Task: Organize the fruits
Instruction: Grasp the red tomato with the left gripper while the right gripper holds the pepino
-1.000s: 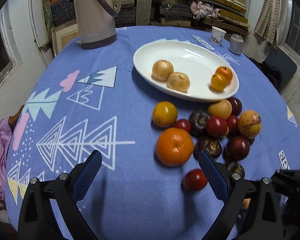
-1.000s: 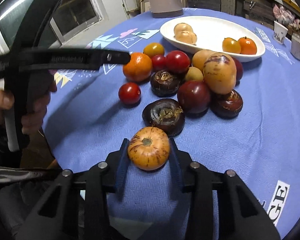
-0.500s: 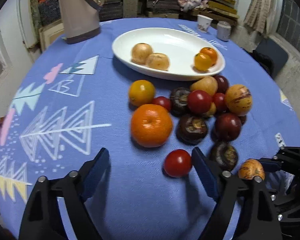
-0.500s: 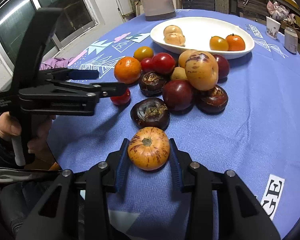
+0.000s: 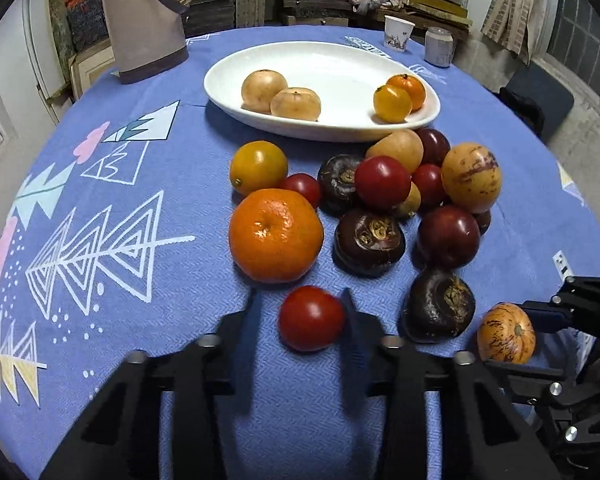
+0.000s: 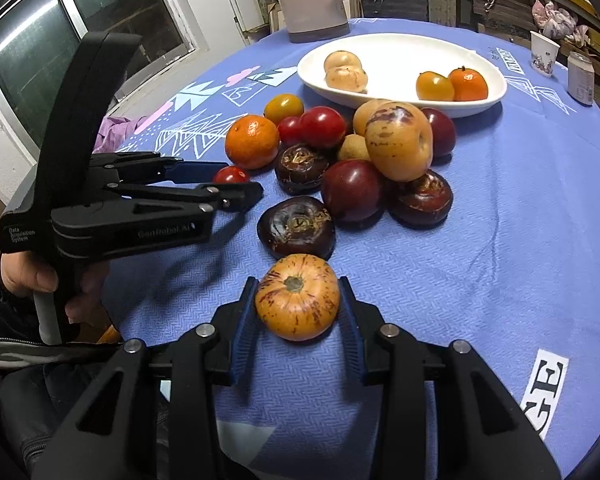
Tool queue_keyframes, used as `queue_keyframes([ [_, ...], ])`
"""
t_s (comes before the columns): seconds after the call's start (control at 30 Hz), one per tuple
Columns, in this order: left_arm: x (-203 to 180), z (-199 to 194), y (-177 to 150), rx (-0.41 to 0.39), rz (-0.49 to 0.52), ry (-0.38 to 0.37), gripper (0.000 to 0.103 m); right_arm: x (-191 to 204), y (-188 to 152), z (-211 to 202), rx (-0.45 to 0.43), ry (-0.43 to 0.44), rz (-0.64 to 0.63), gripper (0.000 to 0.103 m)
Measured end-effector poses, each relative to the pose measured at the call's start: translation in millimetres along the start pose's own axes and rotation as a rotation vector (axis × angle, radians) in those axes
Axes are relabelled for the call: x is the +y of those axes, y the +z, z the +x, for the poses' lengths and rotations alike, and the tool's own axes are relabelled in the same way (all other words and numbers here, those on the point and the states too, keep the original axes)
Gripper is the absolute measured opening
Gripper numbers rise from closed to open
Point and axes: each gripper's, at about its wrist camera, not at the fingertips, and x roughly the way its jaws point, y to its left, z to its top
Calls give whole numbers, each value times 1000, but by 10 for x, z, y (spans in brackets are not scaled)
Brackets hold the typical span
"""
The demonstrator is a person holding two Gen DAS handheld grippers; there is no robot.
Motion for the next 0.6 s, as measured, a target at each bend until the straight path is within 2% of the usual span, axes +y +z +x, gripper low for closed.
queue_keyframes([
  [0.17, 53, -23, 11, 0, -15, -11, 30, -15, 11, -39, -9, -1, 4, 38],
  [0.6, 35, -356, 105, -80, 10, -3, 30, -197, 119, -374, -92, -69, 20, 38],
])
